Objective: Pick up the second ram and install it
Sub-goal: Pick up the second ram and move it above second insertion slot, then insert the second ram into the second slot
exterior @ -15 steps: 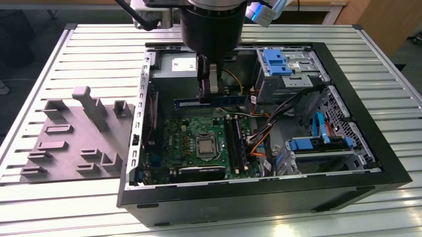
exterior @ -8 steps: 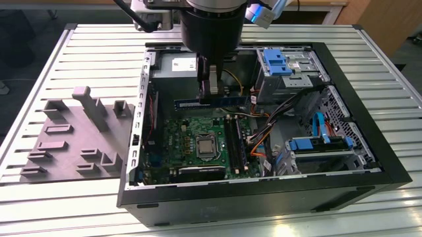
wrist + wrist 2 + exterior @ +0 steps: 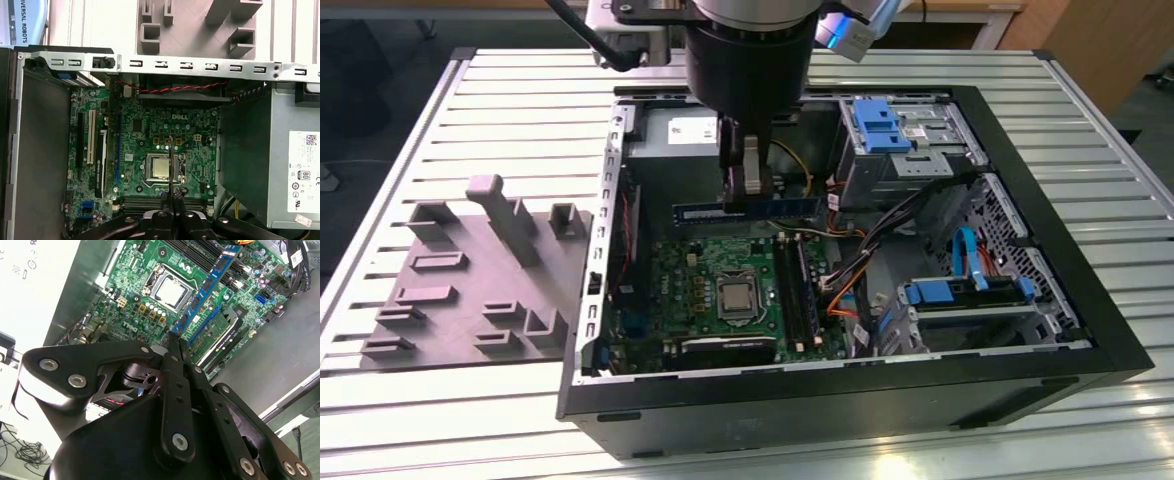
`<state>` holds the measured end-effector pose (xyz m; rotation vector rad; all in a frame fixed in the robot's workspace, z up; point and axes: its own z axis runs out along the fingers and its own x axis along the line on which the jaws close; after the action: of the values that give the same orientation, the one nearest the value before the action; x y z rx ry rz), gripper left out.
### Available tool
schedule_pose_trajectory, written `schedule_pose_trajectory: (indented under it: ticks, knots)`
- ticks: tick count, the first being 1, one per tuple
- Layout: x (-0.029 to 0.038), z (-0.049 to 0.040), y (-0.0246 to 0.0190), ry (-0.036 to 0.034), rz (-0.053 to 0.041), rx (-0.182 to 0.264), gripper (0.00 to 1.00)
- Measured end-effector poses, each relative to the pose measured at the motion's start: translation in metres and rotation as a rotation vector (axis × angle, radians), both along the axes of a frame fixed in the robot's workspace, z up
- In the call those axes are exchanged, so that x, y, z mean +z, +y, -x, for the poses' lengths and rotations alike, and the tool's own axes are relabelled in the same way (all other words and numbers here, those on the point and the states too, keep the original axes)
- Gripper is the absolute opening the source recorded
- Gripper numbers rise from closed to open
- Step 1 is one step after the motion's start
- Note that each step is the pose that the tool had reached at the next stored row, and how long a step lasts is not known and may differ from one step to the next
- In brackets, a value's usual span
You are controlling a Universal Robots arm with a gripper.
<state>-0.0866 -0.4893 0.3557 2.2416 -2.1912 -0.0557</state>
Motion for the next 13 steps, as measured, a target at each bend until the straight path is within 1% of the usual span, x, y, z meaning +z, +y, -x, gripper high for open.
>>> schedule_pose_trajectory:
  ticks: [5, 13]
  knots:
    - [-0.0012, 0.0, 0.0, 0.0, 0.0, 0.0, 0.12]
    - [-0.0013, 0.0, 0.0, 0.0, -0.0001, 0.0, 0.12]
